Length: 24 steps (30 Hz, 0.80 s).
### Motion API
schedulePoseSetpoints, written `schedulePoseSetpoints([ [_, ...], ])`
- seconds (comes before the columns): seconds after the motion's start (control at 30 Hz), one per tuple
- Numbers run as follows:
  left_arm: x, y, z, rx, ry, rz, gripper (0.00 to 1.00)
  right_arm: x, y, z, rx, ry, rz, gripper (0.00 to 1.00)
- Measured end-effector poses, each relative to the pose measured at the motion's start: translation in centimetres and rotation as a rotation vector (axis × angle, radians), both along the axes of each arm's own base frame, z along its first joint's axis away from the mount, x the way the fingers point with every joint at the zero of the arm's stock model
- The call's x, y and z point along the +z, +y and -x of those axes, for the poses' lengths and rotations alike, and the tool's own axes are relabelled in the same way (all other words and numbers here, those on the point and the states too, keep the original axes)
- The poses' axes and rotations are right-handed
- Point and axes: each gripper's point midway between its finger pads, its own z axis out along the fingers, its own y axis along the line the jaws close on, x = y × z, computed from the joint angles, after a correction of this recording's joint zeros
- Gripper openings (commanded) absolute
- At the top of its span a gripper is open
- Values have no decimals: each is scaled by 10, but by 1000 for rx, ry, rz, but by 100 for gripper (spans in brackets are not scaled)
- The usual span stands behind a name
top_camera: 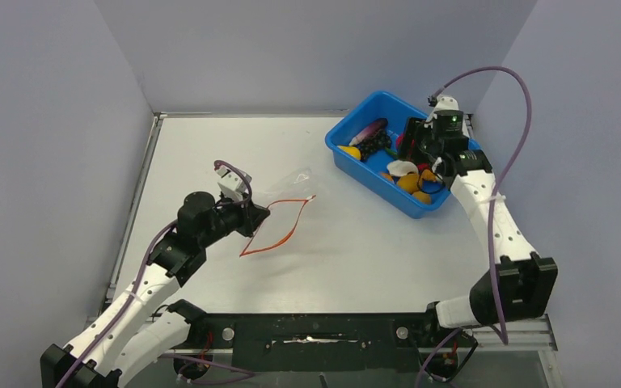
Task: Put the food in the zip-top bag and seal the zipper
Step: Place the fake vegetable in the zipper food storage bag.
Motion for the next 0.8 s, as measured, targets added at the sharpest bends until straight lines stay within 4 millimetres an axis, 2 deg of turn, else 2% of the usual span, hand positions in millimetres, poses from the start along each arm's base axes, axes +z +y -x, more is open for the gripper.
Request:
schedulePoseSetpoints([
  [0.1, 11, -3, -6, 13, 4, 24, 0, 27, 10, 21, 22, -71, -23, 42],
  [0.27, 19, -7, -13, 33, 29, 52, 0, 53, 49, 66, 138, -149, -75, 42],
  [0.37, 18, -10, -18, 48, 58, 60, 0, 59, 72, 91, 218, -170, -135, 40],
  [0.57, 19, -13, -26, 81, 106, 78, 0, 69, 103, 134, 327, -212, -274, 37],
  [0.67, 17, -14, -28, 87, 122, 82, 0, 74, 129, 152, 408, -233, -377, 38],
  [0.8, 13, -17, -32, 96, 151, 85, 0, 70, 169, 174, 519, -203, -460, 38],
])
